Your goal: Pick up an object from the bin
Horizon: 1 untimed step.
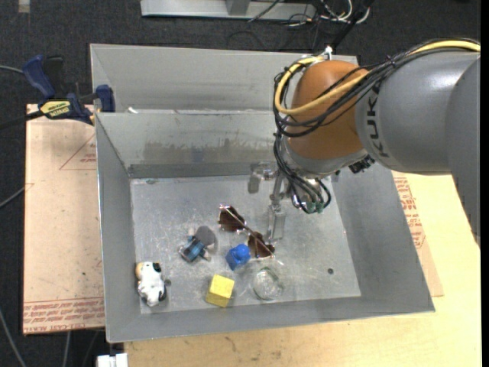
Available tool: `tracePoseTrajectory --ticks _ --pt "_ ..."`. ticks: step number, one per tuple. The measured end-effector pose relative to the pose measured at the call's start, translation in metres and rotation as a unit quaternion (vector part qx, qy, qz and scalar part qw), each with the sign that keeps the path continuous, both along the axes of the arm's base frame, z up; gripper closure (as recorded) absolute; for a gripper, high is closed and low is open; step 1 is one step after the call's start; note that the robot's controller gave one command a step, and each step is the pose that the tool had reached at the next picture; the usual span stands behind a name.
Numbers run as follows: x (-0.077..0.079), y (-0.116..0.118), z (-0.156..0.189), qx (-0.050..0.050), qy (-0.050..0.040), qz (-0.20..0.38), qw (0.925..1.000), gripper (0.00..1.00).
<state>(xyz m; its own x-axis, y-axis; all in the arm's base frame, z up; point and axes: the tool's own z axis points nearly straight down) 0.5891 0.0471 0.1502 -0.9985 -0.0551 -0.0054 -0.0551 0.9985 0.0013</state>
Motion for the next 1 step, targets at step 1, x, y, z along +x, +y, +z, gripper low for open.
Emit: tracePoseTrajectory --ticks 1 --pt "-0.0181 0.0030 -0.0732 0.000 0.0000 0.003 1.0000 0.00"
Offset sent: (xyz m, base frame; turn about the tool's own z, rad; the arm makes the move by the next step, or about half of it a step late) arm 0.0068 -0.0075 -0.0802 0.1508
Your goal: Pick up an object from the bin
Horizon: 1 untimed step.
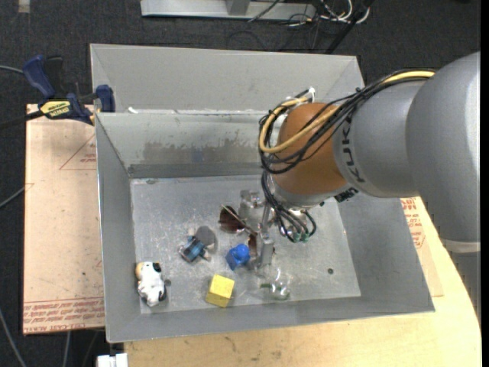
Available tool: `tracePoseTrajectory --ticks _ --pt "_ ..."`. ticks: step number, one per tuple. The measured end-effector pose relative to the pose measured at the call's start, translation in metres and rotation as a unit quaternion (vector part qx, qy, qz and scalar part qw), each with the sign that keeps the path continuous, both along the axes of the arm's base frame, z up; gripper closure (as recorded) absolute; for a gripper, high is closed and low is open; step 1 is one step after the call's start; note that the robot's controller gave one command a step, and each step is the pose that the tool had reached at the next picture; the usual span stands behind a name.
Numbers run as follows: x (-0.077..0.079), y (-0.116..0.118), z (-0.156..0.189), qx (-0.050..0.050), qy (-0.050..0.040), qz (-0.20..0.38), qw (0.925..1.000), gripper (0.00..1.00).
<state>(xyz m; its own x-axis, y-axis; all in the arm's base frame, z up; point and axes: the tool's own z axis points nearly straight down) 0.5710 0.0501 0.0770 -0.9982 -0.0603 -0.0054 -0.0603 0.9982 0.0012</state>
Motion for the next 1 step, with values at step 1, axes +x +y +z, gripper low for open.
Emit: tracePoseTrajectory --ticks 1 --pt "0.0263 -0.0099 -0.0063 0.000 0.0003 -0.077 0.9970 1.00"
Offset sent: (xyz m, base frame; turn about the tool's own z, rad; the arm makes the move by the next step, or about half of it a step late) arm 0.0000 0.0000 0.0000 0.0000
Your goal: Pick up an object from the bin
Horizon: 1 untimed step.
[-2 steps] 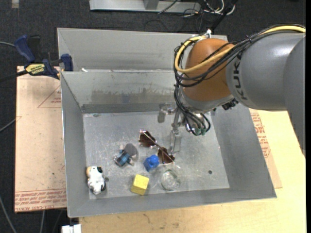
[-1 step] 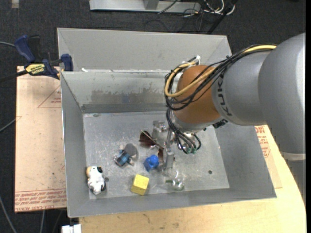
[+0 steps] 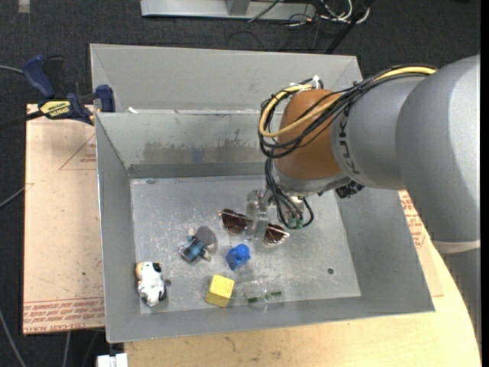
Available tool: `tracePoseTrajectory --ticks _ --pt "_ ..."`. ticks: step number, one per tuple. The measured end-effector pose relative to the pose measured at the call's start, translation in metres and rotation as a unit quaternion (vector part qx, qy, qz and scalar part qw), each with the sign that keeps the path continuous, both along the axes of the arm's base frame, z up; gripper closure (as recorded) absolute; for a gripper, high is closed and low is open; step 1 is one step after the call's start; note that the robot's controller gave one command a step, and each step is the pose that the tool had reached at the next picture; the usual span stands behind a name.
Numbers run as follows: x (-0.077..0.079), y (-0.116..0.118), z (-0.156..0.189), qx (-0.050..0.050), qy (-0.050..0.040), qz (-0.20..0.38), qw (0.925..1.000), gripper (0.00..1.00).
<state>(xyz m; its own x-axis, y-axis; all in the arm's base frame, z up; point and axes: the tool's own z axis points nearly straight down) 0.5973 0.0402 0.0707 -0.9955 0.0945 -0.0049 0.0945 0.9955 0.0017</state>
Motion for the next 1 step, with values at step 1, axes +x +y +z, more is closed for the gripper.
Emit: tracePoseTrajectory --ticks 1 --pt "0.0000 0.0000 0.0000 0.000 0.0000 0.000 1.0000 1.00"
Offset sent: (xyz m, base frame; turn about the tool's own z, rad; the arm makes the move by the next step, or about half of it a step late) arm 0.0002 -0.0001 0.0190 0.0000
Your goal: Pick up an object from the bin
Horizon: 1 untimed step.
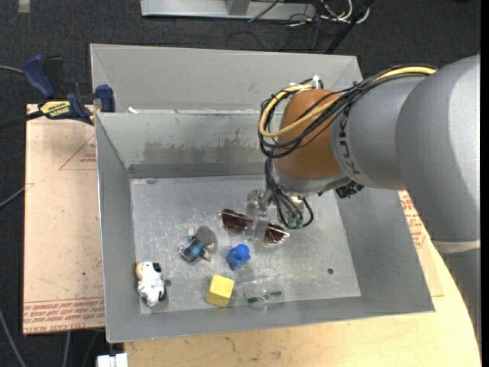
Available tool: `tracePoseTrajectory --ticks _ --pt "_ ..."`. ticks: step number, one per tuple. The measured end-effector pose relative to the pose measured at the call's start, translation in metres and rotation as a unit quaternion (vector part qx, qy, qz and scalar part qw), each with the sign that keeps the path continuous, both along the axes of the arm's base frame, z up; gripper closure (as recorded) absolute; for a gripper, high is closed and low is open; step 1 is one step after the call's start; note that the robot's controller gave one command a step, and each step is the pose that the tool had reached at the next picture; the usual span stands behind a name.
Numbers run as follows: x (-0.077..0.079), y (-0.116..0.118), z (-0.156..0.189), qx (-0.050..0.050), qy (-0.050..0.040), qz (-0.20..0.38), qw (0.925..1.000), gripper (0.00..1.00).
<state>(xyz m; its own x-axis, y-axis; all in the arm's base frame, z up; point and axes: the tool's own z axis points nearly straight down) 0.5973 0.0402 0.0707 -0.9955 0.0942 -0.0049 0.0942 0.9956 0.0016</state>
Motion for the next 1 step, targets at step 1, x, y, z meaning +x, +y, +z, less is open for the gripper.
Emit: tracePoseTrajectory --ticks 1 --pt "-0.0006 0.0000 0.0025 0.000 0.0011 0.000 1.0000 1.00"
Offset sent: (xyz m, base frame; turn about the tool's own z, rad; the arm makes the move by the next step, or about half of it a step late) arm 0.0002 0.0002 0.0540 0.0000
